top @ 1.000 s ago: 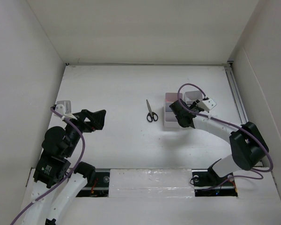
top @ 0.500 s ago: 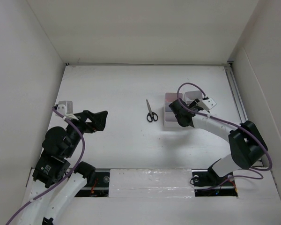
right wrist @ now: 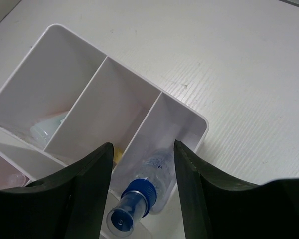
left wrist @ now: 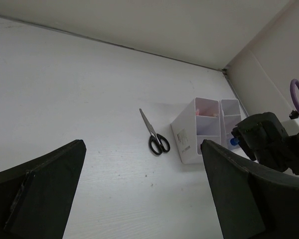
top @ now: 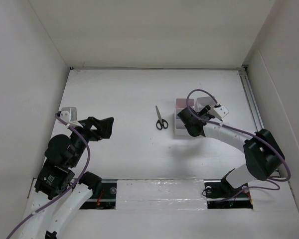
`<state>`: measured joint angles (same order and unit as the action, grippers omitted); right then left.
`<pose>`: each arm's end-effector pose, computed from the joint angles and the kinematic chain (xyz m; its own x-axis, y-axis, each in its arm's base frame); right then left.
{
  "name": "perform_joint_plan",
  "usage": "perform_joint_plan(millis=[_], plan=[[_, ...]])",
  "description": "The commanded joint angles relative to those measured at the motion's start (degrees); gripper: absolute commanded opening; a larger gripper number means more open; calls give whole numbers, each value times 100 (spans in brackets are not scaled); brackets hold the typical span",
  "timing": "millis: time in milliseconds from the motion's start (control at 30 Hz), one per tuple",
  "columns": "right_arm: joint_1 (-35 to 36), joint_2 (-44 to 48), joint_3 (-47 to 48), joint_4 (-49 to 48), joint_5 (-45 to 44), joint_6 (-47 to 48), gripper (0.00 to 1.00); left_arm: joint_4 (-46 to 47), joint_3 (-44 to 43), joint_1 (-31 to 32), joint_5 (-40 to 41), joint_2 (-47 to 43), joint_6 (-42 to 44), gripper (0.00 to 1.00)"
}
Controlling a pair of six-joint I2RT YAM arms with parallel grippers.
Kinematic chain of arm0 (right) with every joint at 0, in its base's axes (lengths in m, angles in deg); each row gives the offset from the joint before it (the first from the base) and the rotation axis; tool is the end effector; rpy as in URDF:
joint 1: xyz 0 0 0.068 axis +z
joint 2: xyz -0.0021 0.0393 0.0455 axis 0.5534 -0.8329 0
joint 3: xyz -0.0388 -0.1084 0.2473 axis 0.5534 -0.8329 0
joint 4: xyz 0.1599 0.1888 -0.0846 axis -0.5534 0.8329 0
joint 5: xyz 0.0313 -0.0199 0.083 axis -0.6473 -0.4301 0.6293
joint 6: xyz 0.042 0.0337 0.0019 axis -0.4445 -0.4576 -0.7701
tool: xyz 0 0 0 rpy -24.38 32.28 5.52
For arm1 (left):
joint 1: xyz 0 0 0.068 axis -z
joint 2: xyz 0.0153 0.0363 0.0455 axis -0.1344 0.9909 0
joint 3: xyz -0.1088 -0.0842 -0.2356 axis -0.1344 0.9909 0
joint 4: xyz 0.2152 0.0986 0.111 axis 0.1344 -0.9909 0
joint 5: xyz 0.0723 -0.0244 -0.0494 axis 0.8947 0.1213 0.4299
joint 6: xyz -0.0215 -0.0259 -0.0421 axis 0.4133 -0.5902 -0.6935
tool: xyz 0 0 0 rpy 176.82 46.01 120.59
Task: Sort the stationery into containers
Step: Place the stationery in the storage box.
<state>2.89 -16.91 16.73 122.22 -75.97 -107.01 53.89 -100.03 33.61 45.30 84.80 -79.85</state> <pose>0.2358 0.1333 0.2090 -0.0714 0.4059 -0.9111 0.7587 0.6151 0.2146 0.0672 -0.0288 0.3861 -0.0727 -0.4045 -0.9116 0.3487 0.8461 -0.4032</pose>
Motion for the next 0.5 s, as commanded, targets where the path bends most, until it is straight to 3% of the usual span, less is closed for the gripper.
perform_joint_plan(millis=[0,300,467], plan=[[121,319,97,247,-307,-201,59,138,-54,21,50,17,4,100],[481,978,203,458,-307,9,66,138,-54,21,50,70,4,100],[693,1681,308,-75,-255,1123,72,138,-54,21,155,280,-48,100]])
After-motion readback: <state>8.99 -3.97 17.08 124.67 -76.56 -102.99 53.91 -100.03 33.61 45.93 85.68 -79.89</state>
